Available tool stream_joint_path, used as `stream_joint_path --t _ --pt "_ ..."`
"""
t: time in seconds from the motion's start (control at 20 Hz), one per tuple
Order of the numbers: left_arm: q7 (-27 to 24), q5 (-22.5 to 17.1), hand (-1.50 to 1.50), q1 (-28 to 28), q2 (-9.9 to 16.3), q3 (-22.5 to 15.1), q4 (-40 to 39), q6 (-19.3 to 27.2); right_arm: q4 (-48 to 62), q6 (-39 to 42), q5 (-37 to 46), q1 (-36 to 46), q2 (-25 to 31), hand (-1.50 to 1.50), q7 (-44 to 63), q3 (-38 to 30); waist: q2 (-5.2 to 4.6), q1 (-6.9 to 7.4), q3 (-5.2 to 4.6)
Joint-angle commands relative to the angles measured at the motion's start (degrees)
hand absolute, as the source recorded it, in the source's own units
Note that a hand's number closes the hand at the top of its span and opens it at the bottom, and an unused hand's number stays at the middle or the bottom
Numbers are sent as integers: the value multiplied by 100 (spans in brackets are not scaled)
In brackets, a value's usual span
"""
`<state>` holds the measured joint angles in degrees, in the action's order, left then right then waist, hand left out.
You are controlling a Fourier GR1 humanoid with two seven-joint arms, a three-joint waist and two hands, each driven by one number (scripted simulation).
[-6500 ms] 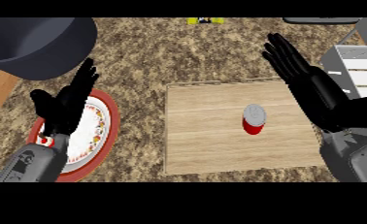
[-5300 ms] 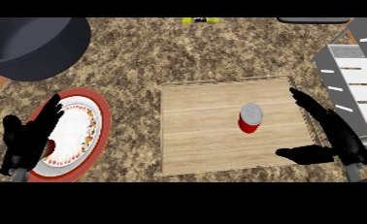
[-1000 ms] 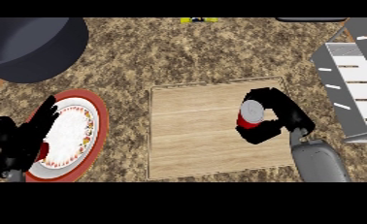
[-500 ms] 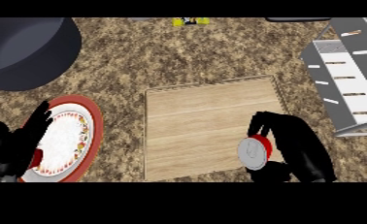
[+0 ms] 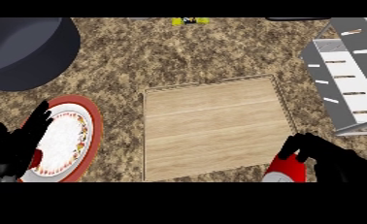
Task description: Pick the can from the tray and place it in the tiered basket
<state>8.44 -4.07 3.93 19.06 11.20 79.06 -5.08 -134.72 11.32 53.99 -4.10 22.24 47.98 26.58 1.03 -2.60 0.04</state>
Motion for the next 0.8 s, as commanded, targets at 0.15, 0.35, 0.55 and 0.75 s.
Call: stream_joint_path --t 0.15,0.35,0.55,0.75 --pt "6 -17 0 29 -41 -8 -49 -77 -1552 124 -400 67 214 150 296 -928 -66 110 -5" --pt "-62 273 0 133 -283 -204 184 224 -1308 54 -597 358 143 150 211 -1497 -73 161 -1" --pt "-65 224 0 -166 -222 -128 -94 128 -839 23 -890 877 -27 150 -72 -2067 -90 199 -3" --pt "167 105 0 0 -224 -183 270 -61 466 112 -1654 1649 374 150 -1020 -3412 -105 276 1"
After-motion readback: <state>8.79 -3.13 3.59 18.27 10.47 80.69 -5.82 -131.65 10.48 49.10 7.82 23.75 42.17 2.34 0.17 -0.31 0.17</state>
